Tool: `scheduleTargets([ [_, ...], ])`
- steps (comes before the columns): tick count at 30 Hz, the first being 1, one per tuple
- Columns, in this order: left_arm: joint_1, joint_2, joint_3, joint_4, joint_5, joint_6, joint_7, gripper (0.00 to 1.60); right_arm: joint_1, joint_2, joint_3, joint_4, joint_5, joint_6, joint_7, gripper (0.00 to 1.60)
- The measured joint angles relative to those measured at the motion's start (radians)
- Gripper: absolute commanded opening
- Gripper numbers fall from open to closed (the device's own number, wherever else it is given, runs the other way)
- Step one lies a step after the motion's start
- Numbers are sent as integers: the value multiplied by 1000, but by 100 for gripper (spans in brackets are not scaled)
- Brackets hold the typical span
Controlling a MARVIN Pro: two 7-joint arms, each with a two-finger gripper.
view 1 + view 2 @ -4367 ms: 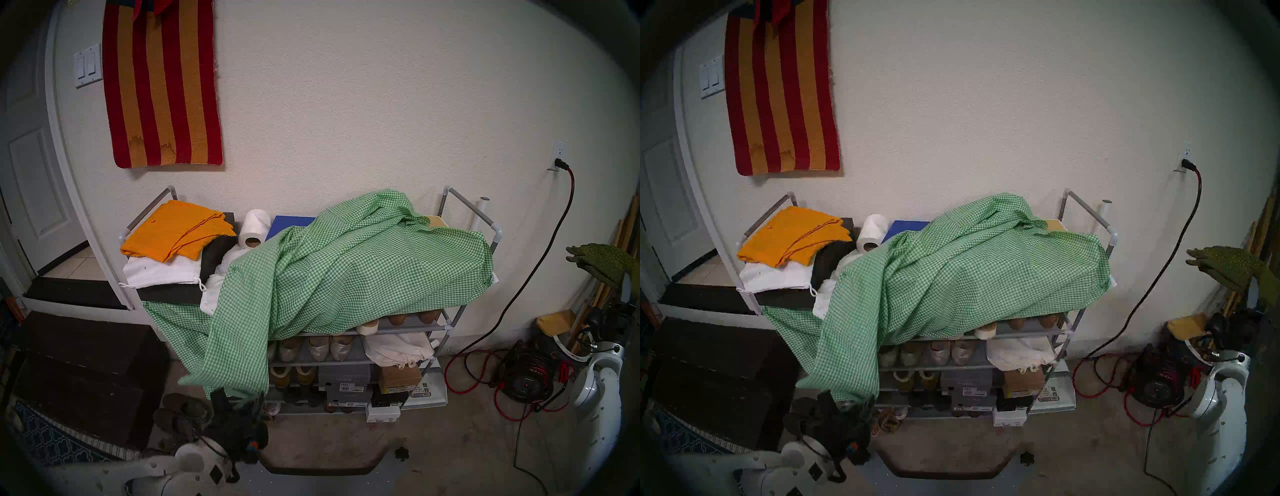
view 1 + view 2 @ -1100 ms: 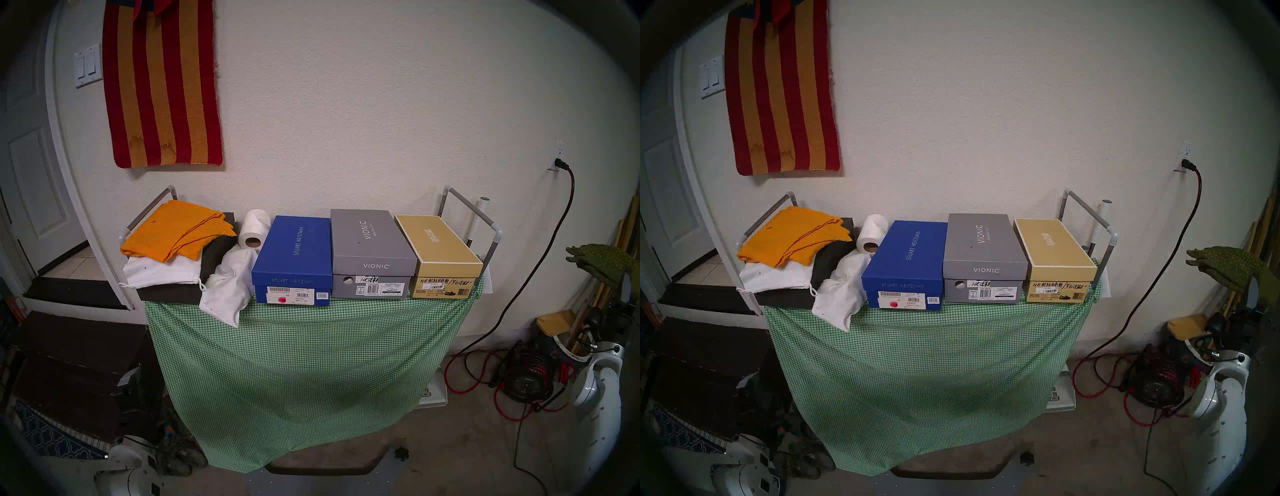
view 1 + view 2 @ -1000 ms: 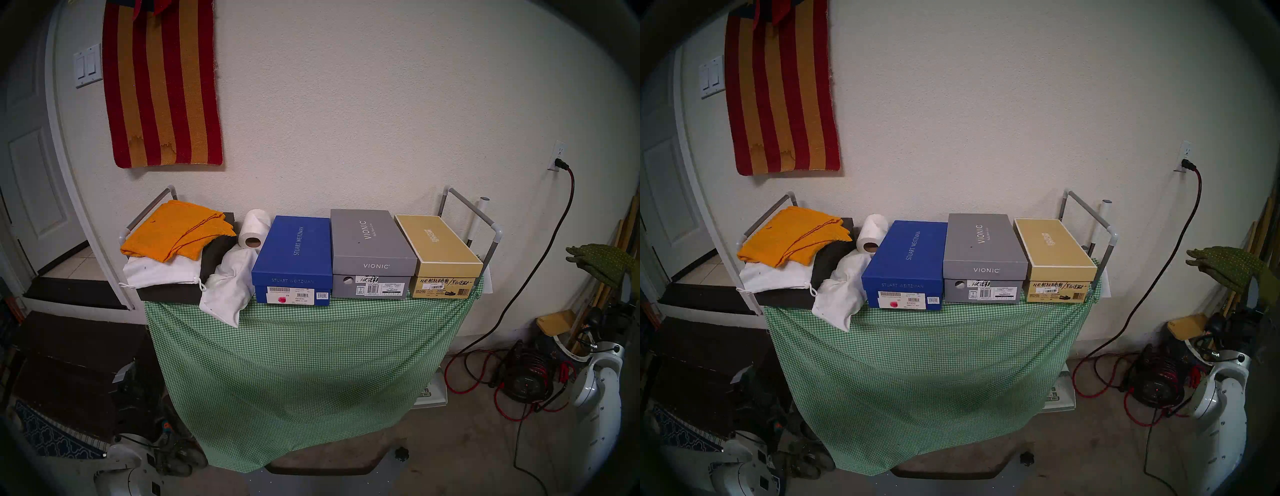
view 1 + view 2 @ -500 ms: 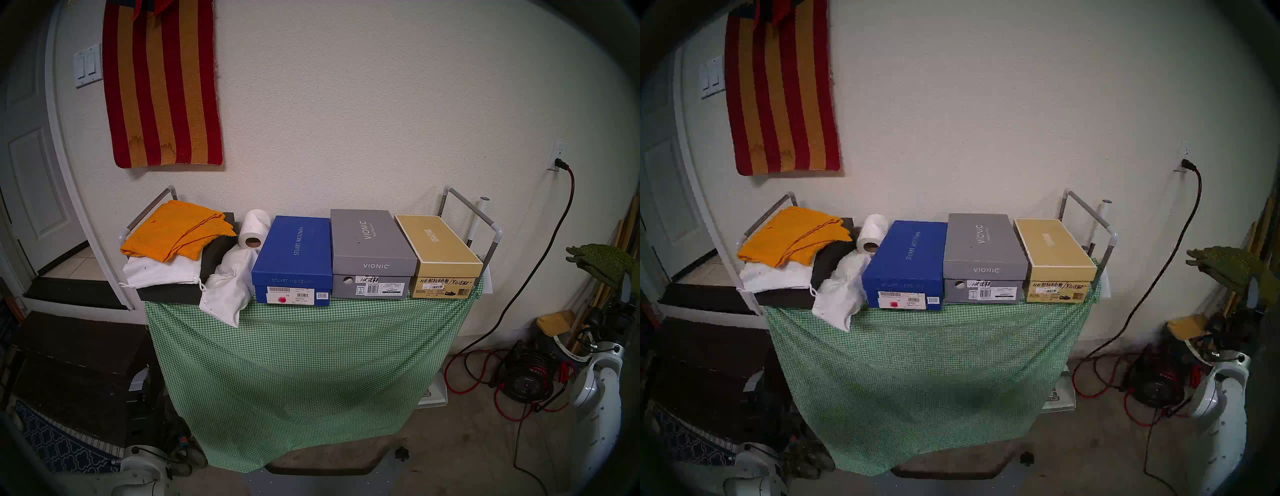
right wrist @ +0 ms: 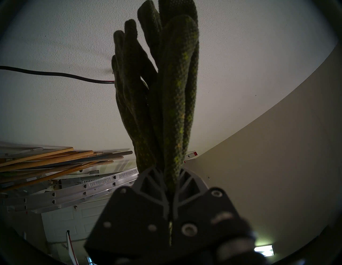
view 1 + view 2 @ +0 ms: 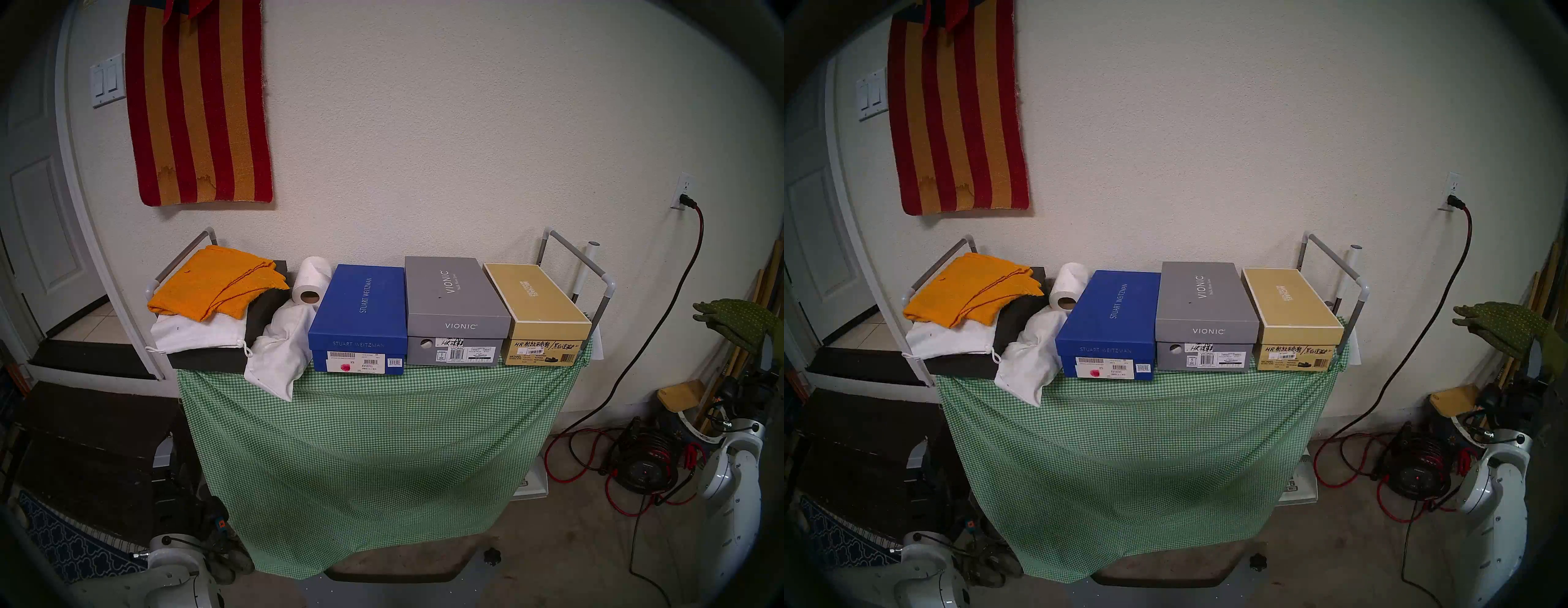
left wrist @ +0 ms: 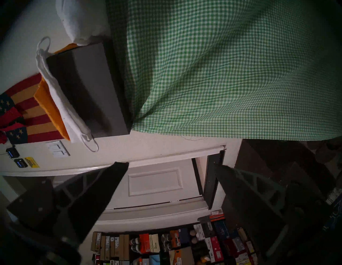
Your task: Lift the object off the cloth, cover the shoe rack with the cloth, put the object back
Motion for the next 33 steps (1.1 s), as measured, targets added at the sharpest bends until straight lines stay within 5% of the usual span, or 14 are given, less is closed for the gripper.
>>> scheduleTargets([
  [20,20,-62,-42,-6,79,-6,4,160,-85,-63,-151,-314,-88,-46,-58,0],
  [26,26,-79,-54,-3,97,-22,17,160,-126,-45,-151,-399,-105,-79,37,0],
  [33,29,-87,-59,-2,109,-29,21,160,-89,27,-83,-502,-71,-122,170,0],
])
